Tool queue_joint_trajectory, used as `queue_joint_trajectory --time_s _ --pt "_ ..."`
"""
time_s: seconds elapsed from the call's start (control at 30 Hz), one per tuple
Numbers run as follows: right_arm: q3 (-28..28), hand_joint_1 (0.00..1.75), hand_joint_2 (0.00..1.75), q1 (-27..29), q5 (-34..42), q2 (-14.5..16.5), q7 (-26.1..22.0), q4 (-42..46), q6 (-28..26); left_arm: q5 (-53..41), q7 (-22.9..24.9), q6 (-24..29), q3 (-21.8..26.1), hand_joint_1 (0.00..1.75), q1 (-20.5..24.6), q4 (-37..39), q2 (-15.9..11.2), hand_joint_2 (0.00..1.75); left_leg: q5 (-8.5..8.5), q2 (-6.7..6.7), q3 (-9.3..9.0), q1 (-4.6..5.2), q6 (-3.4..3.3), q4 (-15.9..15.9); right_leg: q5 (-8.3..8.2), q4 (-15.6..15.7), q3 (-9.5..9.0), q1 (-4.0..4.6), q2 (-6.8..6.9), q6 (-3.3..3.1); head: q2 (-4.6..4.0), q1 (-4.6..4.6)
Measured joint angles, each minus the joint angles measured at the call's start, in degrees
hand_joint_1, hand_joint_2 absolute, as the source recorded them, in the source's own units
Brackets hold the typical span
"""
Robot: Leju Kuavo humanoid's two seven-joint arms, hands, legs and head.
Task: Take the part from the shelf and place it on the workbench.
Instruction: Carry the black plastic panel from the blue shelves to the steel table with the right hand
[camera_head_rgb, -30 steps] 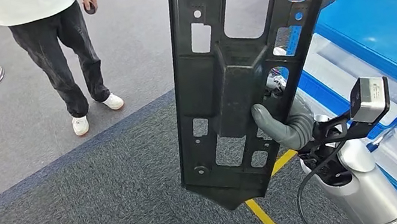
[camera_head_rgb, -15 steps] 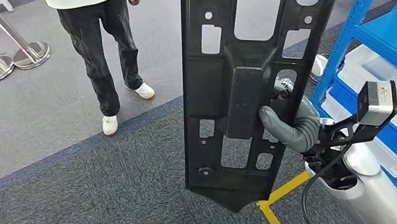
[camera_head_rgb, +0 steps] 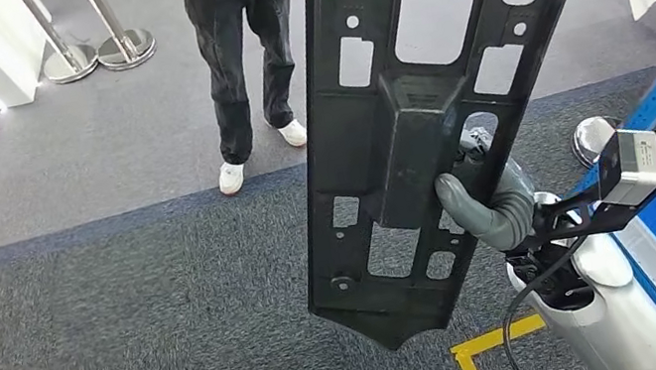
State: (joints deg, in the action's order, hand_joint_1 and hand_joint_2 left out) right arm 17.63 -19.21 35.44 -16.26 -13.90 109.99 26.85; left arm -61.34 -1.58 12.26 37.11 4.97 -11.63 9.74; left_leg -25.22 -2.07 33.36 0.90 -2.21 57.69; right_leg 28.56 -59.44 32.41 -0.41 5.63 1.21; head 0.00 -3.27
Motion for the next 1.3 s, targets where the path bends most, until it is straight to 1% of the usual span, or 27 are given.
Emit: queue_joint_trajectory --time_s 0.07,0.1,0.13,0.17,0.2,0.23,0.3,0.37,0.43,0.47,0.53,0.6,0.67,0.7,0.73,0.77,0.8,0.87,0.9,0.97,1.03,1.1,1.13,1.17,1.2,1.23,1.3 --pt "-0.32 1.75 1.75 0.13 -0.13 -0.04 -0.08 -0.07 -0.01 -0.22 -0.07 -0.23 -0.02 0.0 0.12 0.0 0.07 1.75 0.34 1.37 -0.18 -0.25 -0.5 -0.39 3.17 -5.59 2.47 -0.31 -3.72 0.3 0.0 0.01" --pt "-0.49 1.75 1.75 0.35 -0.28 -0.07 -0.19 -0.15 0.02 -0.36 -0.08 -0.38 -0.03 0.0 0.2 0.0 0.08 1.75 0.39 2.05 -0.14 -0.27 -0.63 -0.38 4.96 -9.68 4.49 -0.34 -4.86 0.35 0.0 0.01" --pt "-0.63 1.75 1.75 0.64 -0.48 -0.11 -0.3 -0.24 0.06 -0.45 -0.1 -0.49 -0.03 0.0 0.26 0.0 0.09 1.75 0.41 2.8 -0.11 -0.27 -0.69 -0.32 6.08 -13.19 6.33 -0.36 -5.28 0.42 0.0 0.01" --pt "-0.74 1.75 1.75 0.95 -0.69 -0.15 -0.41 -0.34 0.13 -0.51 -0.11 -0.6 -0.04 0.0 0.32 0.0 0.1 1.75 0.41 3.6 -0.09 -0.27 -0.7 -0.24 6.19 -15.13 7.49 -0.39 -5.42 0.48 0.0 0.01" --pt "-0.84 1.75 1.75 1.18 -0.81 -0.15 -0.53 -0.41 0.21 -0.53 -0.12 -0.7 -0.05 0.0 0.4 0.0 0.1 1.75 0.39 4.45 -0.09 -0.3 -0.66 -0.09 5.14 -14.82 7.6 -0.46 -5.49 0.5 0.0 0.01" --pt "-0.96 1.75 1.75 1.3 -0.91 -0.15 -0.63 -0.43 0.32 -0.54 -0.11 -0.8 -0.05 0.0 0.48 0.0 0.11 1.75 0.32 5.28 -0.13 -0.34 -0.55 0.11 3.08 -12.15 6.56 -0.58 -5.73 0.52 0.0 0.01" --pt "-1.3 1.75 1.75 1.32 -0.99 -0.17 -0.75 -0.45 0.56 -0.54 -0.07 -0.93 -0.07 0.0 0.7 0.0 0.17 1.75 0.02 6.79 0.06 -0.39 -0.1 0.77 -0.83 -4.21 3.15 -0.95 -7.8 0.59 0.0 0.01" --pt "-1.66 1.75 1.75 1.34 -1.01 -0.26 -0.83 -0.48 0.79 -0.52 -0.04 -0.98 -0.07 0.0 0.9 0.0 0.21 1.75 -0.1 7.98 0.63 -0.45 0.51 1.28 -1.98 -0.1 1.48 -1.14 -9.58 0.5 0.0 0.01" --pt "-1.84 1.75 1.75 1.34 -1.0 -0.37 -0.88 -0.49 0.93 -0.51 -0.03 -1.0 -0.06 0.0 0.97 0.0 0.2 1.75 0.1 9.12 1.11 -0.59 1.14 1.26 -1.9 0.19 1.47 -1.03 -8.95 0.0 0.0 0.01" --pt "-1.88 1.75 1.75 1.3 -0.99 -0.4 -0.9 -0.48 0.97 -0.53 -0.01 -0.98 -0.06 0.0 0.96 0.0 0.19 1.75 -0.01 8.87 1.25 -0.6 1.42 1.42 -1.97 0.4 1.34 -1.02 -8.3 -0.35 0.0 0.01" --pt "-1.99 1.75 1.75 1.3 -0.99 -0.41 -1.0 -0.44 1.06 -0.57 0.1 -0.95 -0.06 0.0 0.97 0.0 0.15 1.75 -1.74 6.27 2.36 -0.48 2.01 4.0 -2.06 0.89 0.95 -1.03 -6.89 -1.13 0.0 0.0" --pt "-2.2 1.75 1.75 1.47 -0.99 -0.44 -1.09 -0.42 1.26 -0.58 0.19 -0.91 -0.06 0.0 1.16 0.0 0.14 1.75 -5.43 3.25 5.43 -0.6 2.48 10.9 -1.97 1.04 0.74 -0.7 -5.36 -1.63 0.0 0.0" --pt "-2.4 1.75 1.75 1.72 -0.99 -0.48 -1.1 -0.42 1.55 -0.59 0.19 -0.89 -0.06 0.0 1.48 0.0 0.14 1.75 -7.71 2.49 8.22 -0.84 2.73 17.08 -1.83 1.02 0.7 -0.42 -3.69 -1.79 0.0 0.0" --pt "-2.45 1.75 1.75 1.82 -0.99 -0.48 -1.1 -0.42 1.69 -0.62 0.23 -0.89 -0.06 0.0 1.54 0.0 0.14 1.75 -7.33 2.37 8.24 -0.91 2.73 17.43 -1.75 1.01 0.65 -0.33 -2.9 -1.81 0.0 -0.01" --pt "-2.49 1.75 1.75 1.88 -0.99 -0.48 -1.1 -0.42 1.81 -0.64 0.3 -0.89 -0.06 0.0 1.5 0.0 0.14 1.75 -5.94 2.19 7.07 -0.94 2.63 15.42 -1.65 1.01 0.53 -0.26 -2.21 -1.79 0.0 -0.01" --pt "-2.55 1.75 1.75 1.89 -0.99 -0.48 -1.1 -0.42 1.9 -0.67 0.37 -0.87 -0.06 0.0 1.38 0.0 0.13 1.75 -3.94 1.62 4.96 -0.9 2.41 11.59 -1.53 1.01 0.32 -0.21 -1.59 -1.73 0.0 -0.01" --pt "-2.62 1.75 1.75 1.89 -0.99 -0.48 -1.11 -0.41 1.93 -0.7 0.49 -0.84 -0.06 0.0 1.18 0.0 0.09 1.75 -2.44 0.35 2.73 -0.64 2.11 7.43 -1.39 1.01 0.11 -0.12 -1.03 -1.61 0.0 -0.01" --pt "-2.83 1.75 1.75 1.88 -0.99 -0.49 -1.08 -0.4 1.98 -0.69 0.61 -0.78 -0.05 0.0 0.82 0.0 0.01 1.75 -1.01 -1.71 -0.02 0.04 1.34 1.8 -1.2 0.99 -0.05 0.09 0.04 -1.2 0.0 -0.01" --pt "-2.91 1.75 1.75 1.87 -0.99 -0.5 -1.03 -0.41 2.02 -0.67 0.64 -0.75 -0.05 0.0 0.63 0.0 -0.02 1.75 -1.17 -2.04 -0.21 0.37 1.02 1.02 -1.17 1.0 -0.05 0.16 0.62 -0.96 0.0 0.0" --pt "-2.98 1.75 1.75 1.79 -0.99 -0.5 -0.91 -0.39 2.1 -0.63 0.58 -0.68 -0.04 0.0 0.38 0.0 -0.02 1.75 -0.81 -0.77 -0.14 0.31 0.42 0.43 -1.0 1.02 -0.19 0.1 1.46 -0.42 0.0 -0.01" --pt "-3.06 1.75 1.75 1.71 -0.99 -0.53 -0.88 -0.31 2.29 -0.63 0.5 -0.55 -0.04 0.0 0.32 0.0 0.03 1.75 -0.3 0.63 -0.52 -0.09 -0.17 -0.29 0.54 -0.98 0.43 -0.16 -0.91 0.04 0.0 0.0" --pt "-3.2 1.75 1.75 1.87 -0.99 -0.64 -0.87 -0.27 2.51 -0.67 0.47 -0.48 -0.05 0.0 0.34 0.0 0.12 1.75 -0.05 1.93 -0.72 -0.3 -0.54 -0.58 3.89 -7.39 3.46 -0.37 -4.39 0.3 0.0 0.01" --pt "-3.27 1.75 1.75 2.09 -0.99 -0.71 -0.88 -0.27 2.6 -0.68 0.47 -0.48 -0.05 0.0 0.33 0.0 0.17 1.75 -0.03 2.63 -0.68 -0.31 -0.6 -0.54 5.43 -11.35 5.51 -0.38 -5.1 0.39 0.0 0.01" --pt "-3.31 1.75 1.75 2.34 -1.01 -0.75 -0.86 -0.28 2.64 -0.7 0.46 -0.48 -0.06 0.0 0.32 0.0 0.22 1.75 -0.04 3.4 -0.66 -0.33 -0.62 -0.48 6.11 -14.22 7.13 -0.41 -5.34 0.5 0.0 0.01" --pt "-3.33 1.75 1.75 2.54 -1.01 -0.79 -0.85 -0.28 2.69 -0.71 0.46 -0.48 -0.06 0.0 0.32 0.0 0.28 1.75 -0.07 4.24 -0.66 -0.36 -0.58 -0.36 5.64 -15.14 7.86 -0.47 -5.41 0.58 0.0 0.01" --pt "-3.37 1.75 1.75 2.67 -1.02 -0.83 -0.85 -0.27 2.74 -0.71 0.45 -0.48 -0.06 0.0 0.34 0.0 0.34 1.75 -0.15 5.11 -0.7 -0.44 -0.47 -0.15 4.03 -13.67 7.42 -0.58 -5.52 0.66 0.0 0.01" --pt "-3.46 1.75 1.75 2.76 -1.11 -0.9 -0.87 -0.26 2.76 -0.74 0.48 -0.48 -0.07 0.0 0.42 0.0 0.48 1.75 -0.52 6.71 -0.71 -0.68 -0.03 0.49 -0.19 -6.29 4.19 -1.03 -6.98 0.88 0.0 0.01"
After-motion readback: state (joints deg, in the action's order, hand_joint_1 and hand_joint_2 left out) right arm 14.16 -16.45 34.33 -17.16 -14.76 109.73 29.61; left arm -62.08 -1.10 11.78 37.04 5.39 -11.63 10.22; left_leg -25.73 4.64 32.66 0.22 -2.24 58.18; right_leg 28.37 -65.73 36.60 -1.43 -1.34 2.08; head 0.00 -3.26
